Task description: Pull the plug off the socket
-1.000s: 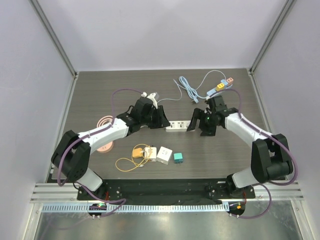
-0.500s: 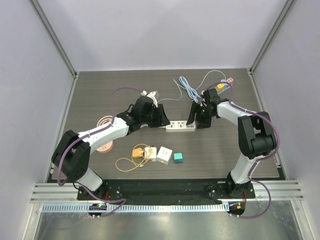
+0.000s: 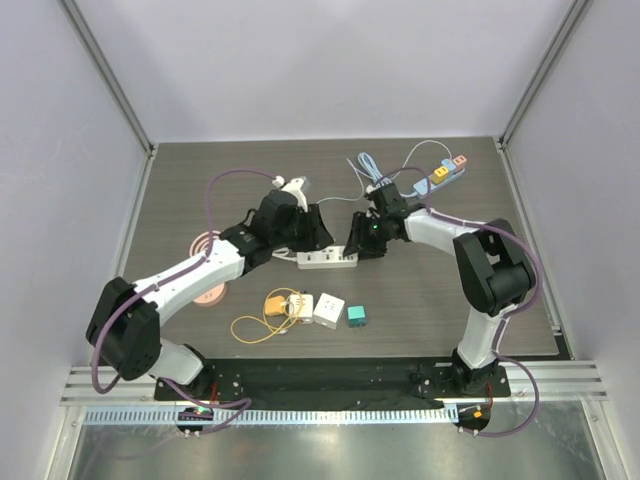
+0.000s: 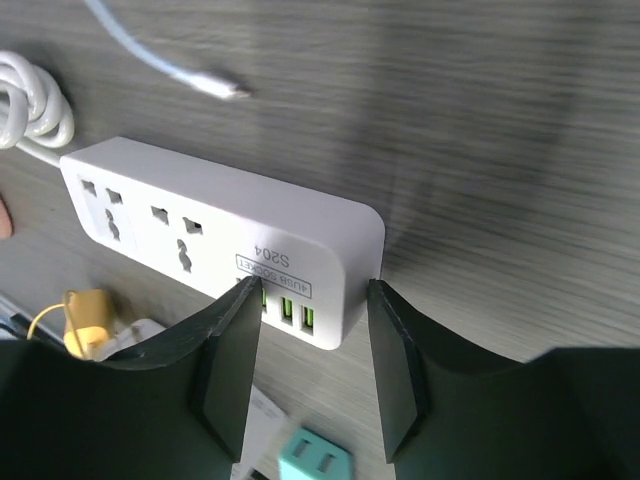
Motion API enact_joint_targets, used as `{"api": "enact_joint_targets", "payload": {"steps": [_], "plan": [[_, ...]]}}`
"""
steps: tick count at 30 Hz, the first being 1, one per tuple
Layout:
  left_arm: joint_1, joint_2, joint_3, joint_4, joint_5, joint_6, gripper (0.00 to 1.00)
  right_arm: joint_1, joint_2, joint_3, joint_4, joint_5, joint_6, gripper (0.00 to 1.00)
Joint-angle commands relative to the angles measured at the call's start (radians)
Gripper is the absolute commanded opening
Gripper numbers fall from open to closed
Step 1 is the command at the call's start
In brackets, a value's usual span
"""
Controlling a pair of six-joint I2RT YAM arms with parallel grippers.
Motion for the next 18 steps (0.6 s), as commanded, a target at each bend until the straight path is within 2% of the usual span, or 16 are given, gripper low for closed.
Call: {"api": "enact_joint_targets", "payload": {"steps": [1,5,7,10,13,14,18], "plan": [[0.004,-0.102,-0.028,-0.011,-0.069,0.035,0.45,0.099,0.034,0.035,0.077,-0.006,0.107,0.51],[0.015,-0.106,-0.011,-0.038,-0.015,0.033,0.46,0.116,0.11,0.068,0.235,-0.133,0.271,0.56],[0.016,-0.114,-0.02,-0.037,-0.031,0.035,0.48,0.113,0.123,0.099,0.234,-0.103,0.271,0.61],[0.022,-0.123,-0.01,-0.032,-0.005,0.054,0.52,0.082,0.097,0.148,0.144,-0.066,0.212,0.69],[0.021,-0.157,-0.04,-0.025,-0.019,0.088,0.57,0.01,0.008,0.141,0.064,0.084,0.135,0.87],[0.022,-0.18,-0.057,-0.011,-0.043,0.078,0.62,-0.061,-0.009,0.132,0.039,0.104,0.13,0.89],[0.022,-0.194,-0.086,-0.009,0.016,0.097,0.64,-0.244,-0.019,0.165,-0.033,0.144,0.116,0.93]]}}
